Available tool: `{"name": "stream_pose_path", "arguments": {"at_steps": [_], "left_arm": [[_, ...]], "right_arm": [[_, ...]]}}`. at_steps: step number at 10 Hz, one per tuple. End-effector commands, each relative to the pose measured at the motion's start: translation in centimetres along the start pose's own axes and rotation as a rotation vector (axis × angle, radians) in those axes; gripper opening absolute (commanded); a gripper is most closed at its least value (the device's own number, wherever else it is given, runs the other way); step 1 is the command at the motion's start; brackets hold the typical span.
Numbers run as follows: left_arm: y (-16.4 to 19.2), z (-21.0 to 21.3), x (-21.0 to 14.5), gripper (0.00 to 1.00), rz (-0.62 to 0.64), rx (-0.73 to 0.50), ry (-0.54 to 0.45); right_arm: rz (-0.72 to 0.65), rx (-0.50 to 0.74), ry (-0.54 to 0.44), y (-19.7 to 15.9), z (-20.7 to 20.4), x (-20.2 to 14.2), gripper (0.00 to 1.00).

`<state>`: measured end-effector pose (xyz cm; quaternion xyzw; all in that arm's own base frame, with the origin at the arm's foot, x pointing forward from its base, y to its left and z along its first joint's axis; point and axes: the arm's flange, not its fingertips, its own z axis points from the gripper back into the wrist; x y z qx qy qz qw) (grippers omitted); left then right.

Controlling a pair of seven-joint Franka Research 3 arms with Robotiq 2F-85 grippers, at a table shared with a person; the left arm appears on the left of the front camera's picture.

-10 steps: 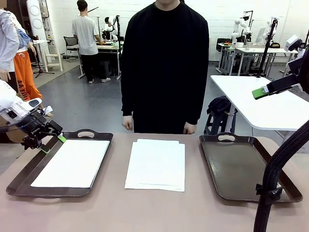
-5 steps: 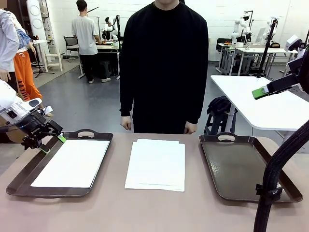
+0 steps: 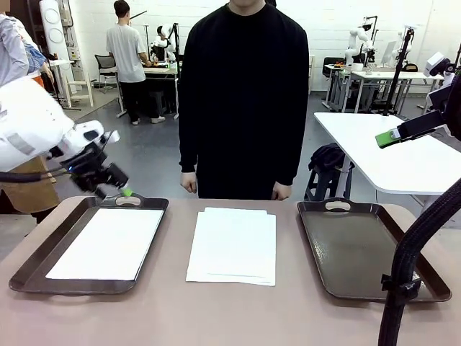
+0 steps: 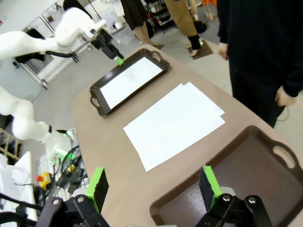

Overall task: Sort the A4 documents.
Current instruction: Receive the A4 Paper.

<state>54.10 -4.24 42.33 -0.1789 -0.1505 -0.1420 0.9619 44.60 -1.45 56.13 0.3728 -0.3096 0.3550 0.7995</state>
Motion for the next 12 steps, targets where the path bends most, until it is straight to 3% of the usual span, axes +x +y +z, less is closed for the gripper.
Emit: {"name": "stream_pose_path", "arguments": {"at_steps": [1,5,9,12], "left_arm": [[-2.3,4.6,-3.0,1.0,-0.139,0.007,-0.198],[-5.3,11.9,-6.9,1.0,-0.374,-0.039,-0.388],[-6.9,15.1,-8.8,1.0,-0.542,-0.152,-0.4],[-6.8,15.5,-8.9,1.0,-0.508,-0.163,-0.399]], "right_arm": [[0.0,0.006,-0.005,0.0,0.0,-0.1,1.0],[0.0,0.006,-0.005,0.0,0.0,-0.1,1.0],[0.0,0.006,-0.005,0.0,0.0,-0.1,1.0],[0.0,0.006,-0.005,0.0,0.0,-0.1,1.0]]}}
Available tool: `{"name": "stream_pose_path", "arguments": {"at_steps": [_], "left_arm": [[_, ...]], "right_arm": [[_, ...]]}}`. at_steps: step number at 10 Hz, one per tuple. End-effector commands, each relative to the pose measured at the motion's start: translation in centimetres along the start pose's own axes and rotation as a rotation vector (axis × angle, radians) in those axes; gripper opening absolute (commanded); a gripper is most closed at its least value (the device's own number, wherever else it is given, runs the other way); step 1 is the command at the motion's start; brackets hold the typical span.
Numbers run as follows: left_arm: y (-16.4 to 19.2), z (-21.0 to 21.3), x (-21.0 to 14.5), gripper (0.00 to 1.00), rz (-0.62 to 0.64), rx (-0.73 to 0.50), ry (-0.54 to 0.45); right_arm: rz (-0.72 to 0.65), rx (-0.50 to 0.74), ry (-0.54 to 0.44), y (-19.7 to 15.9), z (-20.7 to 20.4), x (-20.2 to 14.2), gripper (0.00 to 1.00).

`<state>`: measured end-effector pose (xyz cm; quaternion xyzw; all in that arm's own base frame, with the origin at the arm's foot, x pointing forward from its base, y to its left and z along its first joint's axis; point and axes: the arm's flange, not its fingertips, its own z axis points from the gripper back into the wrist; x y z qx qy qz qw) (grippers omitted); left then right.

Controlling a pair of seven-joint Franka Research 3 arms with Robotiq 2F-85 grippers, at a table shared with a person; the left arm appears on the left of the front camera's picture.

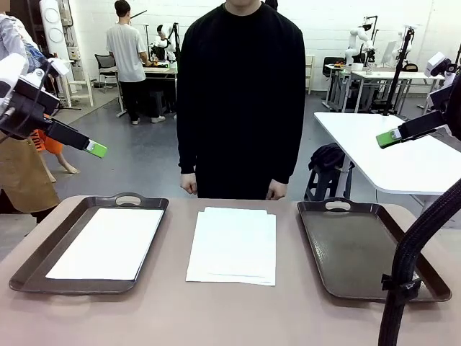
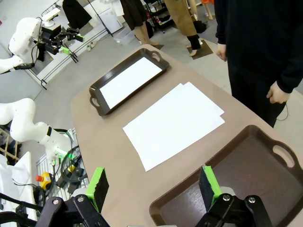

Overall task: Sort the A4 documents.
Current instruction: Receive the A4 Paper.

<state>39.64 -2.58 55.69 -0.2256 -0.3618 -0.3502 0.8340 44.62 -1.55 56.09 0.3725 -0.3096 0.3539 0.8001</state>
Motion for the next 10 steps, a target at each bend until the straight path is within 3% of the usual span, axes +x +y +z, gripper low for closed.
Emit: {"name": "stream_pose_path", "arguments": {"at_steps": [1,10], "left_arm": [[0.6,-0.75,-0.27,1.0,0.01,-0.028,0.005],[0.72,-1.03,-0.35,1.0,0.019,-0.01,0.022]], "right_arm": [[0.002,0.008,-0.004,0.09,-0.06,-0.01,1.0],[0.002,0.008,-0.004,0.09,-0.06,-0.01,1.0]]}}
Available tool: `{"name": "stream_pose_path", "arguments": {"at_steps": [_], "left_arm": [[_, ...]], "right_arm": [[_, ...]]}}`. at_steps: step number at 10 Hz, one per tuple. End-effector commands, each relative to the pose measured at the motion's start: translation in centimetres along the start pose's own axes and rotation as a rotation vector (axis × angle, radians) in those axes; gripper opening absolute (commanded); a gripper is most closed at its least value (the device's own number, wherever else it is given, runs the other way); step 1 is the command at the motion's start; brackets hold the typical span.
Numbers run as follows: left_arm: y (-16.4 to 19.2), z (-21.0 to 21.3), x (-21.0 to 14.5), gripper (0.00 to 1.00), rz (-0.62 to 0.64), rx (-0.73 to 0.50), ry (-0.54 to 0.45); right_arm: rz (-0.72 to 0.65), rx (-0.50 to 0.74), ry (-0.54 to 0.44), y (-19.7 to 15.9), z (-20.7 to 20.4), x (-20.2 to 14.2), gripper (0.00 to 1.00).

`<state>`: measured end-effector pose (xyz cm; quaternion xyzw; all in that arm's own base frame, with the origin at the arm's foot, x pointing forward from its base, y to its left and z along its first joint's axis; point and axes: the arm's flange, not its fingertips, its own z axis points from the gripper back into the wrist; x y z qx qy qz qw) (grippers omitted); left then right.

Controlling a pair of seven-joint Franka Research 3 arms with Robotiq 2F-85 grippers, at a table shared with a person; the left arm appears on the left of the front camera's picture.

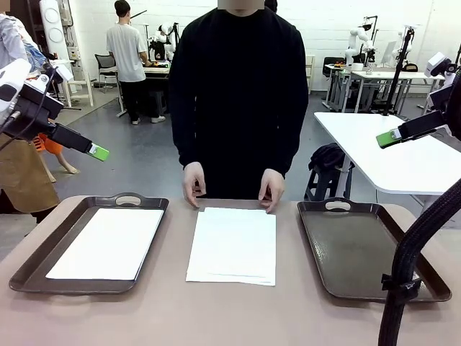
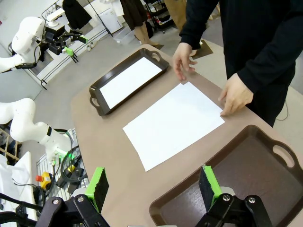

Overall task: Sort the A4 documents.
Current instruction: Receive the A4 Paper.

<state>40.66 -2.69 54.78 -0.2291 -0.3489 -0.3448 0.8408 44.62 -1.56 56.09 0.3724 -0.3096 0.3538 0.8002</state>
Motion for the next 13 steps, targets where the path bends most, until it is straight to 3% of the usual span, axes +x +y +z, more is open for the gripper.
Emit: {"name": "stream_pose_path", "arguments": {"at_steps": [1,13], "left_arm": [[-0.07,0.07,-0.21,1.0,-0.003,-0.002,0.001],[-0.07,0.07,-0.21,1.0,-0.003,-0.002,0.001]], "right_arm": [[0.002,0.008,-0.004,0.1,-0.07,0.0,1.0],[0.002,0.008,-0.004,0.1,-0.07,0.0,1.0]]}}
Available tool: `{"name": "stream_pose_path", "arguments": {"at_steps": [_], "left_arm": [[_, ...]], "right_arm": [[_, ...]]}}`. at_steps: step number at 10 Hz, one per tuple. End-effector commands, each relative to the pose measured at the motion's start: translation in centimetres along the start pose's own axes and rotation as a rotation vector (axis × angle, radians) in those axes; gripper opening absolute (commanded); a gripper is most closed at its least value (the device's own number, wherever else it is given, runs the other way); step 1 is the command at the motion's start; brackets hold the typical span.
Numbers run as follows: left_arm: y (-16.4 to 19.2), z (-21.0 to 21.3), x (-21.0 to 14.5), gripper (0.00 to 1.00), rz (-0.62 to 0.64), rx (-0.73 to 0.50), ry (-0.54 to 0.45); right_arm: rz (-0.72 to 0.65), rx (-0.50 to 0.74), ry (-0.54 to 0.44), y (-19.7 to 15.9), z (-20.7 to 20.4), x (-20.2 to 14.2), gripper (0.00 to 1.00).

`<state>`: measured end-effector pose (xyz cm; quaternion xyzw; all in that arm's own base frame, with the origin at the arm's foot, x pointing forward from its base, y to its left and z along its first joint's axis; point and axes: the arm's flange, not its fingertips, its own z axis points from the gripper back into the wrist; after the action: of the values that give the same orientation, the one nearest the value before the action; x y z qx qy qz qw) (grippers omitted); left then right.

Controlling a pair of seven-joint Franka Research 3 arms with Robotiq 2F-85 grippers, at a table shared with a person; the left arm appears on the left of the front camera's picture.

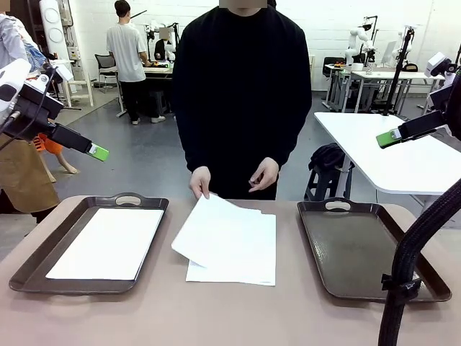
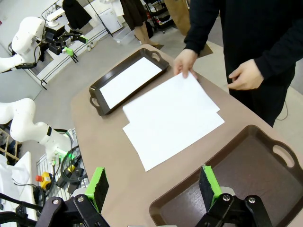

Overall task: Sort the A4 documents.
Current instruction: Receive the A4 Paper.

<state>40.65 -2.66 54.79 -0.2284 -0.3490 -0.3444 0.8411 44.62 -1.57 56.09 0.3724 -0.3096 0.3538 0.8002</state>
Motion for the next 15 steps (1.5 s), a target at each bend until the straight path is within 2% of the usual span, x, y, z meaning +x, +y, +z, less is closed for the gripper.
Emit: {"name": "stream_pose_path", "arguments": {"at_steps": [1,15], "left_arm": [[-0.09,0.05,-0.2,1.0,-0.003,-0.003,0.0],[-0.09,0.05,-0.2,1.0,-0.003,-0.003,0.0]], "right_arm": [[0.002,0.008,-0.004,0.1,-0.07,0.0,1.0],[0.002,0.008,-0.004,0.1,-0.07,0.0,1.0]]}}
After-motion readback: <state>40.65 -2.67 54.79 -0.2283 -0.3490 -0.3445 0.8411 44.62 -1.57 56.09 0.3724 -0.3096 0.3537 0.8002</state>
